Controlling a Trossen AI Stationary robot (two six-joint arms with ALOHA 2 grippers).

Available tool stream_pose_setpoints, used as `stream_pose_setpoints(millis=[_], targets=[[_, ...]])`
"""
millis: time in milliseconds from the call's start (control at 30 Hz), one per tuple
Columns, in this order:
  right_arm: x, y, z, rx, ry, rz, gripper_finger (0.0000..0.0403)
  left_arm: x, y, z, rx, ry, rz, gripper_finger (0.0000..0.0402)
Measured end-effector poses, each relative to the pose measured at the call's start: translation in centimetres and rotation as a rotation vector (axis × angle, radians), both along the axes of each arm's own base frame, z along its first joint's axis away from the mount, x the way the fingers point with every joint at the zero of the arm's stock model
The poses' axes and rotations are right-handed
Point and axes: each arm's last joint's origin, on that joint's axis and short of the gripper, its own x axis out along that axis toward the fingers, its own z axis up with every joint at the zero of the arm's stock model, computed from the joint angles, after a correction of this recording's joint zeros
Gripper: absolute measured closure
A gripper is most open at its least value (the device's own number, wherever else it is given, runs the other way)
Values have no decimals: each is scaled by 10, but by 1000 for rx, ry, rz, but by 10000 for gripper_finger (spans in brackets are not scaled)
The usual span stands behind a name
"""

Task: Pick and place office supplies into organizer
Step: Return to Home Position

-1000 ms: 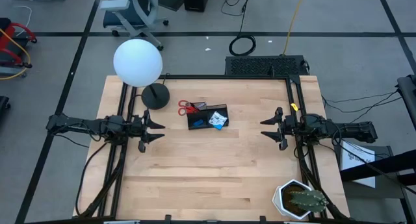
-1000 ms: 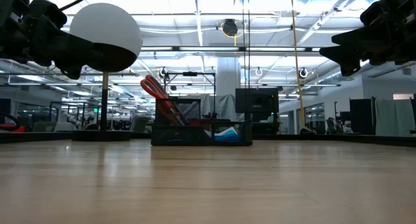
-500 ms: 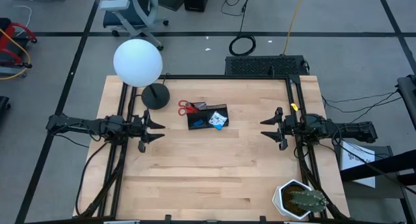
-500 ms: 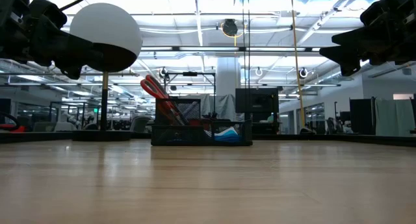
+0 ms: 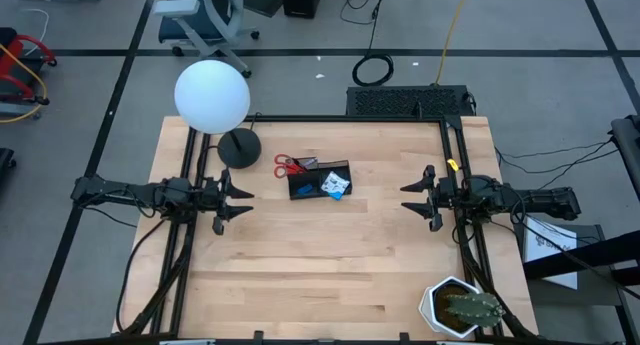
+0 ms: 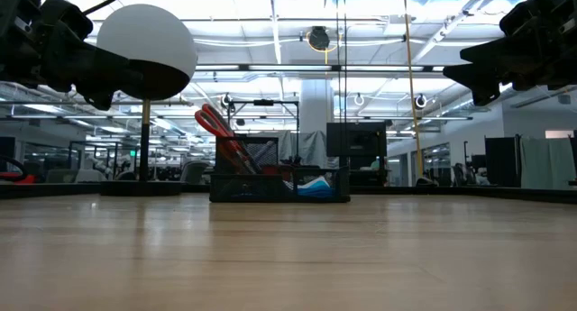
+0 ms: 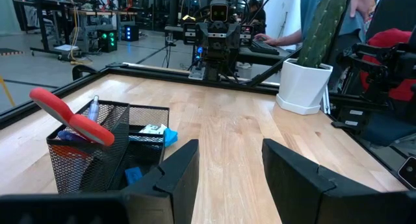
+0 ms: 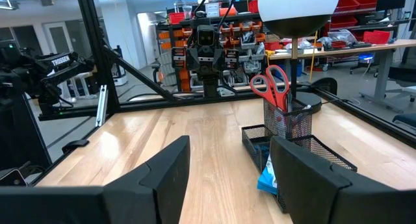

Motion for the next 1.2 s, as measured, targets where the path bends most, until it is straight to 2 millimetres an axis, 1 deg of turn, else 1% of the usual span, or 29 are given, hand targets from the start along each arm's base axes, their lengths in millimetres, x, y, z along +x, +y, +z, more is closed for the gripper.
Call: stream_pose_setpoints(millis=[700,1200], targets=[[0,0,0,0,0,0,201,0,0,0,0,0,0,229],[0,0,0,0,0,0,196,0,0,0,0,0,0,229]])
